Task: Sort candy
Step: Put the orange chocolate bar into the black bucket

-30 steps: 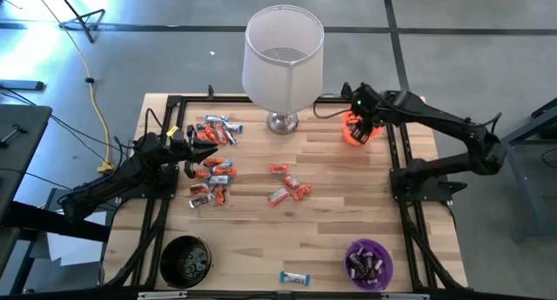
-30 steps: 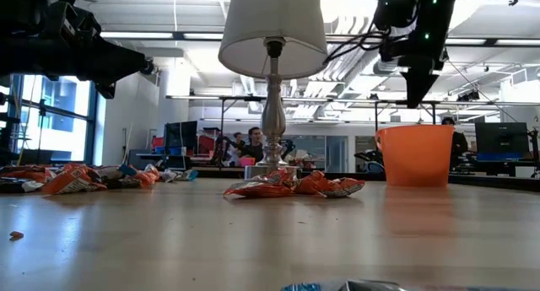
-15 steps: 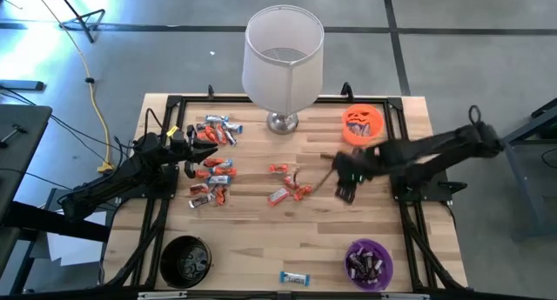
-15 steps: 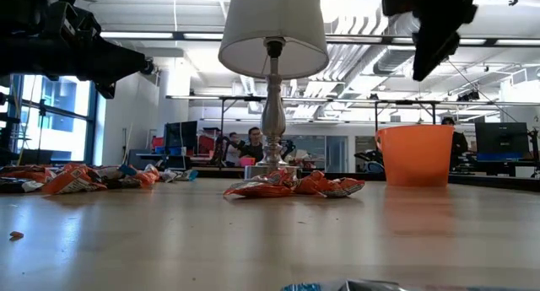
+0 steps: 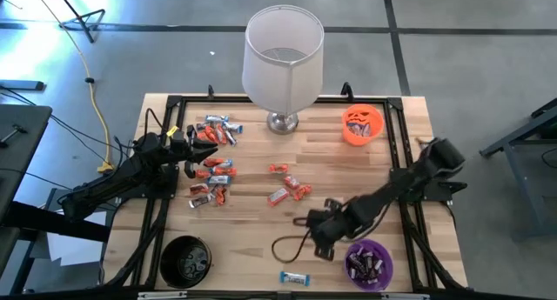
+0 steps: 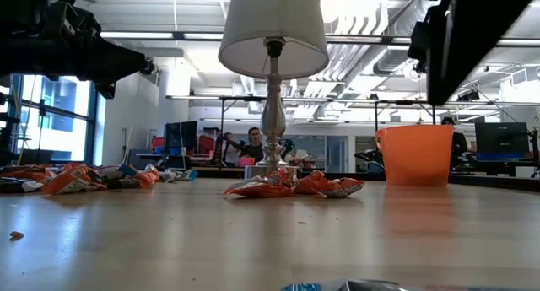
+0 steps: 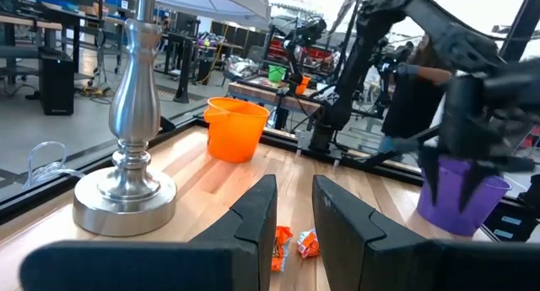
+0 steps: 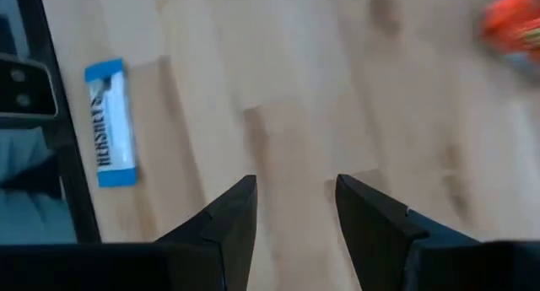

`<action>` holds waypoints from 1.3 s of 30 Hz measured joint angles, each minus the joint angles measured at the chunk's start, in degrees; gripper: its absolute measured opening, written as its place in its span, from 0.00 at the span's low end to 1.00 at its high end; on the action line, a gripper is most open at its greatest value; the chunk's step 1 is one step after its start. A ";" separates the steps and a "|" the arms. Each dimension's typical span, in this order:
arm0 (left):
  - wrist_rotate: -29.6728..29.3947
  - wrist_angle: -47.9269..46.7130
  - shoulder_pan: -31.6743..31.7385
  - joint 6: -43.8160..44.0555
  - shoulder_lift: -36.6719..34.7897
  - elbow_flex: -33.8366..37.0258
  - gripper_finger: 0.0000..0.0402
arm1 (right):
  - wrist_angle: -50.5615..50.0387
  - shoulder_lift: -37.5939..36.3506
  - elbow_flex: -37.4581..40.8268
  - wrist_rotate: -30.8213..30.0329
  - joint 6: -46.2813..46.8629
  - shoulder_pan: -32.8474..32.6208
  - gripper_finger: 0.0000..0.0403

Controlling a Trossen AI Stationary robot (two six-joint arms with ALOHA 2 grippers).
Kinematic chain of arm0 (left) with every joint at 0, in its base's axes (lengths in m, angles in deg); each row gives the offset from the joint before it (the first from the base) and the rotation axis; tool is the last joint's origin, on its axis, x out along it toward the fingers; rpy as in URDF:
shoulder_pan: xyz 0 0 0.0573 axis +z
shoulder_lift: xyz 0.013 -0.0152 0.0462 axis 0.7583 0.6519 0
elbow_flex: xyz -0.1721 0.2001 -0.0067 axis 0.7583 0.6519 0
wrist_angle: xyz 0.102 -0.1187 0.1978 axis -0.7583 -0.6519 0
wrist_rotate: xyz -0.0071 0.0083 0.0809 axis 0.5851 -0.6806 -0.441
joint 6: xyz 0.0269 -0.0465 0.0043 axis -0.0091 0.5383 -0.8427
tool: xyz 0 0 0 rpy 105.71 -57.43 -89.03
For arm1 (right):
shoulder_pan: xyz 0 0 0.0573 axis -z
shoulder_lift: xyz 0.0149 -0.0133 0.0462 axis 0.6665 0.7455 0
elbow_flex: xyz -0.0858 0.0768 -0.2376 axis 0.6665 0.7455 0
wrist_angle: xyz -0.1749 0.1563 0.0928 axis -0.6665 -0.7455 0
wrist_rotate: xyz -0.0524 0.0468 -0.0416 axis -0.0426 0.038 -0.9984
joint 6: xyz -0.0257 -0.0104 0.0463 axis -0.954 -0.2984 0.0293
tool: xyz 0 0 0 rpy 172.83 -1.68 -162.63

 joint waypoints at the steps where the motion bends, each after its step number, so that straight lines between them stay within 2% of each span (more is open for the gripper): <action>1: 0.02 -0.02 0.00 0.00 0.00 0.00 0.16 | -0.32 1.79 -1.68 0.66 0.00 -0.46 0.39; 8: 0.02 -0.02 0.02 0.00 0.00 0.00 0.16 | -2.43 12.92 -14.02 3.75 -0.11 -3.16 0.39; 17: 0.01 -0.01 0.01 0.00 0.01 0.00 0.16 | -3.49 21.05 -25.32 3.80 0.36 -5.42 0.39; 24: 0.00 -0.02 0.01 0.00 0.02 0.00 0.16 | -2.34 26.00 -28.63 6.46 1.75 -6.67 0.39; 39: 0.00 -0.01 0.02 0.00 0.00 -0.01 0.16 | 2.51 30.13 -28.51 7.98 -0.69 -7.00 0.39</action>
